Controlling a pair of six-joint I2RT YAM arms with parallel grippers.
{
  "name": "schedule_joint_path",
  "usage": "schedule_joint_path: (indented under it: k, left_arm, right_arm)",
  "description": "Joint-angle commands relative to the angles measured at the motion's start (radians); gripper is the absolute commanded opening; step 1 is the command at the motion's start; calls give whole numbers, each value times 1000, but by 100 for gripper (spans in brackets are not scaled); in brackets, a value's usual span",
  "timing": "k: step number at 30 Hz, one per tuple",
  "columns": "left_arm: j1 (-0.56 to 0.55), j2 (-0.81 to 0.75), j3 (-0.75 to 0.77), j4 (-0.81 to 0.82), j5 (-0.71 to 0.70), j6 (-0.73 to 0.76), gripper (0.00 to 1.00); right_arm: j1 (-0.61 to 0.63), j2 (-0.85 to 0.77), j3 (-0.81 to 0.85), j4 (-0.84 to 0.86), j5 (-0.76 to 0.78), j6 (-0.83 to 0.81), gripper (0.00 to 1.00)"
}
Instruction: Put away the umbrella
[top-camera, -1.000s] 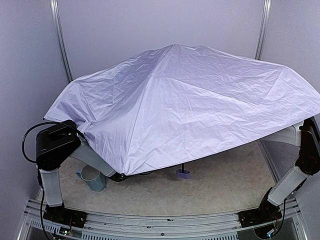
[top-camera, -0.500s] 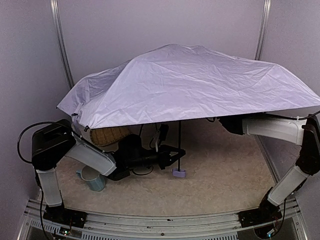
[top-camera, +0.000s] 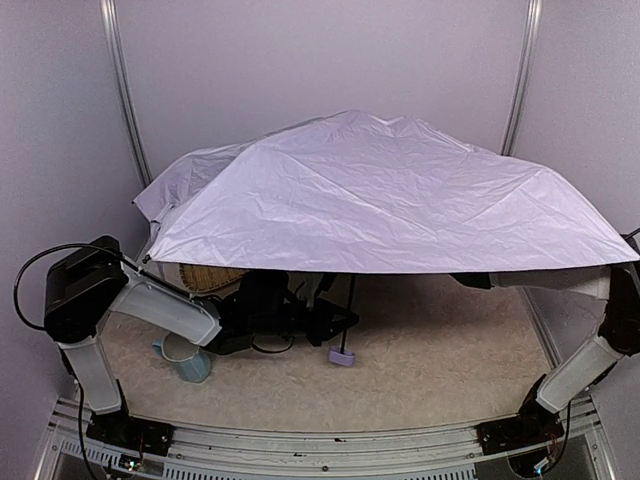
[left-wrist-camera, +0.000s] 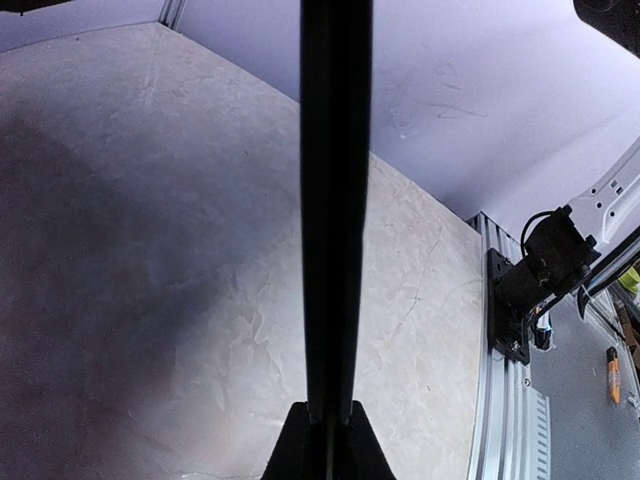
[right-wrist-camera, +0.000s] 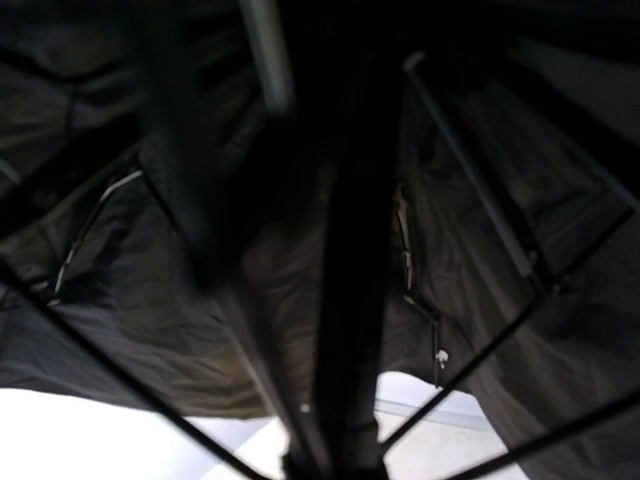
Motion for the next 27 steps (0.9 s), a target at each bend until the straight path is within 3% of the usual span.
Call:
schedule_joint_path:
  k: [1, 10, 17, 24, 27]
  left_arm:
    - [69, -71, 145, 291, -127, -4, 0]
    - [67, -4, 152, 283, -123, -5, 0]
    - [67, 59, 143, 322, -116, -30, 0]
    - [61, 84, 76, 351, -135, -51, 0]
    - [50, 103, 65, 357, -154, -59, 0]
  right_arm:
    - [67, 39, -133, -250, -68, -72, 13]
    - [67, 56, -209, -205, 26, -33, 25]
    - [67, 84, -203, -185, 59, -17, 22]
    - [1, -1, -99, -218, 60, -18, 37]
    - [-44, -9, -26, -213, 95, -32, 51]
